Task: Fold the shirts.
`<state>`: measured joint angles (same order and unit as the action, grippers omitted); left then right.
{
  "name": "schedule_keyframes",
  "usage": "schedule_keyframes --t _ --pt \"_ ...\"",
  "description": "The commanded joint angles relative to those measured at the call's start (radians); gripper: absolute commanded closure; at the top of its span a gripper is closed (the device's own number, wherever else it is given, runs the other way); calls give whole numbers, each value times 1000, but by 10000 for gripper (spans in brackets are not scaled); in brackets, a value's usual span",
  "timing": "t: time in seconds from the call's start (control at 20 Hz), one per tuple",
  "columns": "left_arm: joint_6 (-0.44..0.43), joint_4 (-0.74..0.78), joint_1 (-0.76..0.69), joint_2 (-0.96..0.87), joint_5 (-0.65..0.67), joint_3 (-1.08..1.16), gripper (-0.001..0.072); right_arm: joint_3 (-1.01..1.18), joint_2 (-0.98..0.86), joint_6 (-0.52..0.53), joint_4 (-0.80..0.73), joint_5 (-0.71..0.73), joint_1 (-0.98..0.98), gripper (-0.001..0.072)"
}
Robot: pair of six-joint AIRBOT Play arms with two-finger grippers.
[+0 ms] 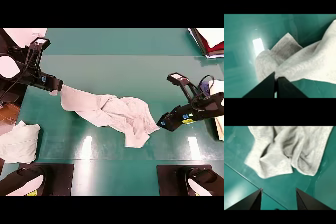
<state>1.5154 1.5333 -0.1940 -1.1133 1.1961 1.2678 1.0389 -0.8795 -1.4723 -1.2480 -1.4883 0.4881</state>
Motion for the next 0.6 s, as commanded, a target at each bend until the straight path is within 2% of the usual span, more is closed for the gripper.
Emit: schedule_keyframes --t 0.0,0.15,0.25,0.35,0.45,0.55 --pt "5 -13 0 -2 0 -5 685 -24 -25 1 37 103 -71 228" --pt "4 -66 0 -2 -4 -5 685 -24 -164 130 175 199 -204 228" --pt "4 -72 0 -2 -3 -5 685 -24 -292 182 183 274 -261 230" --pt "5 -73 0 -2 -3 -5 685 -24 -418 245 236 343 -293 261" --pt "5 -76 0 -2 -3 -5 685 -22 -518 325 330 404 -302 262" --pt "5 -76 0 -2 -3 -5 685 9 -599 341 349 433 -294 262"
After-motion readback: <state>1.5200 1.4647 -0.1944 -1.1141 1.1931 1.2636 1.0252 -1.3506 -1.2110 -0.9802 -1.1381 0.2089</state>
